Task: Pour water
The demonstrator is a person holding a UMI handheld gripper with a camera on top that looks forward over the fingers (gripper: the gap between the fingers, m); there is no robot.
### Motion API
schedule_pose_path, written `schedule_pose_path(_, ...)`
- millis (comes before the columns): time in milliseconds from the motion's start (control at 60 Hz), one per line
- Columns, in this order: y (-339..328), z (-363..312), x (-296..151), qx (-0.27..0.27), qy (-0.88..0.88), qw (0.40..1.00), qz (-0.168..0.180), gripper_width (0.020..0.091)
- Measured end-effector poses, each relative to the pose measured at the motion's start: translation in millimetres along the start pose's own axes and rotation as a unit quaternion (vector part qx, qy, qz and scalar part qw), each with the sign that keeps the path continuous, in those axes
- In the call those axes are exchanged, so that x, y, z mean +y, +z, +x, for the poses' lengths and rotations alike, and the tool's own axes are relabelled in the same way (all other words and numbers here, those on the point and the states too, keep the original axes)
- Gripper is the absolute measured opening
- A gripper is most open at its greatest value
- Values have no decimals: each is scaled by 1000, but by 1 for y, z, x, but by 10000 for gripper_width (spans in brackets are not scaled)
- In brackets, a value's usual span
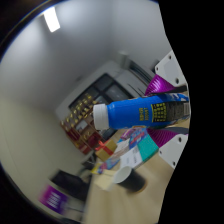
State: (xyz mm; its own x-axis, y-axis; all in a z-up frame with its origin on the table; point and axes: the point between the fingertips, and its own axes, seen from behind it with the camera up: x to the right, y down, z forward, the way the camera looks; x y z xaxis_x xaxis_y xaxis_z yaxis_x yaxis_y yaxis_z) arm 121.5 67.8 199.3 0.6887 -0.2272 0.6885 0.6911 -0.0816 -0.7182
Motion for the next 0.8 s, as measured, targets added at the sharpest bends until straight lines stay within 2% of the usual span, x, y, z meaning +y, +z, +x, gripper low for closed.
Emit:
schedule_pose_path(67, 32, -18, -28, 16, -180, 983, 32, 476)
schedule_pose_path(133, 49, -37, -49, 27, -353, 933, 58, 480)
schedule_pose_path(167, 54, -46, -56, 25, -414, 907, 67, 479)
schedule_pose_path(183, 46, -26, -60, 4, -441, 895, 71, 481)
schedule_pose_path(317, 73, -52, -69, 27, -561, 824, 76, 479)
schedule_pose_path(400, 74, -64, -84, 40, -630, 769, 102, 483)
schedule_pose_path(417, 55, -66, -76, 38, -640, 761, 102, 482)
schedule_pose_path(467, 70, -68, -85, 35, -666, 737, 109, 481)
schedule_pose_path(700, 71, -56, -72, 39, -695, 711, 104, 481)
schedule_pose_path(800, 72, -47, -65, 37, -682, 723, 106, 481)
